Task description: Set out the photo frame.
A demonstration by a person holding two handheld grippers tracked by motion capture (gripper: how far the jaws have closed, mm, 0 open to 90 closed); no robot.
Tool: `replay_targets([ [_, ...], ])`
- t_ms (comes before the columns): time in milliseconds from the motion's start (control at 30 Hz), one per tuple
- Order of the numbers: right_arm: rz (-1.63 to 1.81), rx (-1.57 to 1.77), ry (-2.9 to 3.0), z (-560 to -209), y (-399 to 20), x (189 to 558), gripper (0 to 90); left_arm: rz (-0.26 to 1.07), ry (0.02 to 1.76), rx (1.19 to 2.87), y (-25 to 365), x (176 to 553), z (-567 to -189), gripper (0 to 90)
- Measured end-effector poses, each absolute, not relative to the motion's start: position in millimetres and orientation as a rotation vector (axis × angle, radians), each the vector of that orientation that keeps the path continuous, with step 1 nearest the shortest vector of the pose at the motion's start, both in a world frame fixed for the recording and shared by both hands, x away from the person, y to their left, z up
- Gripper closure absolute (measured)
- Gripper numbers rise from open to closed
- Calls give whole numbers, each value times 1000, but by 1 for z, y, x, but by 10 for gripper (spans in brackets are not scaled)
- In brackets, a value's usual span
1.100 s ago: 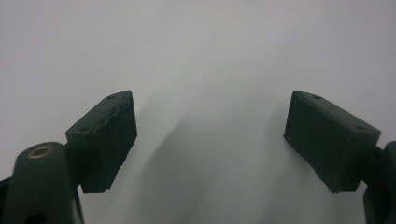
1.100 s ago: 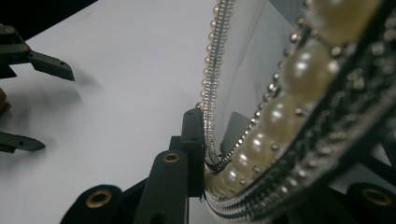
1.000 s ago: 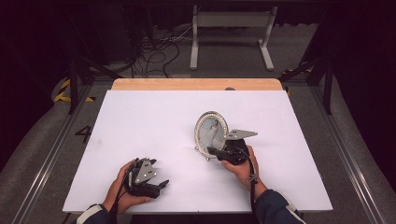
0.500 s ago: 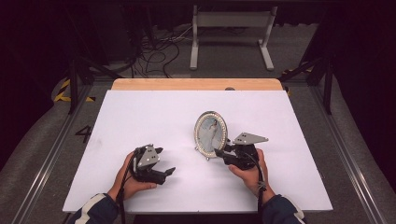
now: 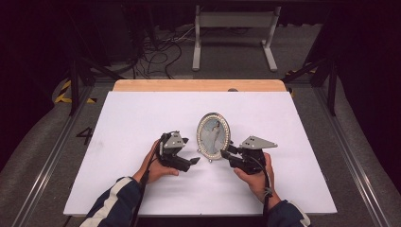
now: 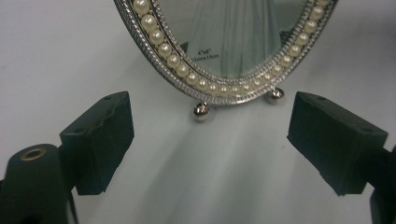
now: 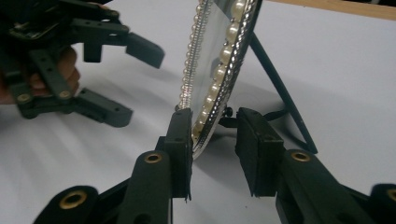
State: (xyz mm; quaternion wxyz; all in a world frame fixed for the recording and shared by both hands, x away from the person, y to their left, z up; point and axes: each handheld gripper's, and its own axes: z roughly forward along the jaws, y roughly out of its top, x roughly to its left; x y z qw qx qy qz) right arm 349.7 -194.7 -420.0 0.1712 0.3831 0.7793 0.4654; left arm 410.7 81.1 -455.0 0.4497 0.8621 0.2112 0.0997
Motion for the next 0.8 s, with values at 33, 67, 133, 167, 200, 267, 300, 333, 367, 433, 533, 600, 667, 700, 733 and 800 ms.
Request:
replay_targets([
  [33,1321,1088,2213,-420,-195,350,663,246,522,2132,81,411,-455,147],
  [67,1312,1077,2229,-421,-194,350,646,237,526,2131,78,415,-456,147],
  [133,1309,1076,2230,-422,-193,350,648,222,522,2140,73,420,-457,146],
  [167,1309,1077,2231,-422,-193,349,652,213,514,2143,71,423,-457,146],
  [200,1309,1074,2231,-422,-193,349,661,198,517,2139,69,425,-457,145],
  [267,1309,1074,2231,-422,-194,349,696,188,506,2140,65,428,-457,151],
  [300,1308,1070,2231,-421,-194,349,708,190,495,2148,62,430,-457,154],
  [333,1308,1070,2231,-421,-194,349,708,190,495,2148,62,430,-457,149],
  [367,1310,1068,2234,-421,-195,349,718,172,494,2151,61,432,-458,149],
  [433,1313,1062,2234,-421,-195,349,725,136,492,2148,60,434,-458,146],
  [533,1318,1061,2217,-421,-194,348,723,103,499,2141,57,436,-458,142],
  [600,1321,1054,2204,-419,-195,348,705,89,495,2127,57,436,-456,147],
  [667,1354,1067,2178,-417,-198,348,697,91,500,2124,56,437,-455,154],
  [700,1362,1069,2172,-416,-199,347,697,97,496,2123,56,437,-454,156],
  [733,1363,1067,2164,-416,-199,347,698,99,505,2122,55,436,-454,163],
  [800,1367,1059,2143,-414,-199,346,708,119,509,2128,54,436,-453,173],
])
